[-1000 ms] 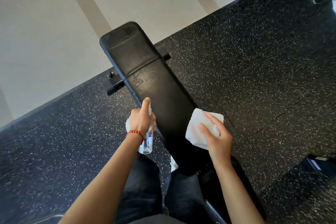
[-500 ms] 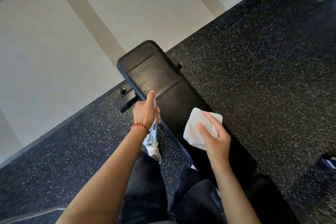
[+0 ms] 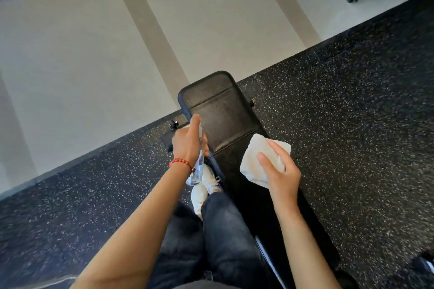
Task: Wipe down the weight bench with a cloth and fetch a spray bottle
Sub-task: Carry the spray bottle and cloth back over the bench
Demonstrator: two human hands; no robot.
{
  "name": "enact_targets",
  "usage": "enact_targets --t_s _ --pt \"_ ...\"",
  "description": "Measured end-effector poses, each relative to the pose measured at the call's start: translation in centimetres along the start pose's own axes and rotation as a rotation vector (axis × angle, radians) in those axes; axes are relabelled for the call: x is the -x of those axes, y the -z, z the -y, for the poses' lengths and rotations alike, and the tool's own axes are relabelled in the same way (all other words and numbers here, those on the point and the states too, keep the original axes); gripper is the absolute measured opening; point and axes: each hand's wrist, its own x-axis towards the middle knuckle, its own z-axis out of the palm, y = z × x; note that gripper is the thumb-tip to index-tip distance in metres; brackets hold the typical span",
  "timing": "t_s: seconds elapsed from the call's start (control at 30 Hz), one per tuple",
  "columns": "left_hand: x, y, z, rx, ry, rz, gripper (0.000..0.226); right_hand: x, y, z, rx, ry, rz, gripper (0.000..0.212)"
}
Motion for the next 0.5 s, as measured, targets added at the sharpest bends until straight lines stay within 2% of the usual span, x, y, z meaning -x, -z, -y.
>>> enact_targets --t_s 0.3,0.5 --pt "-2.0 5.6 -2.0 0.203 0.008 -0.067 0.065 -6.0 -7.6 4.8 0.098 0.064 0.279 0.034" --pt "-2.8 11.1 -1.9 0.339 0.047 -0.262 0.065 -7.0 -14.8 7.4 0.174 0.109 0.539 0.033"
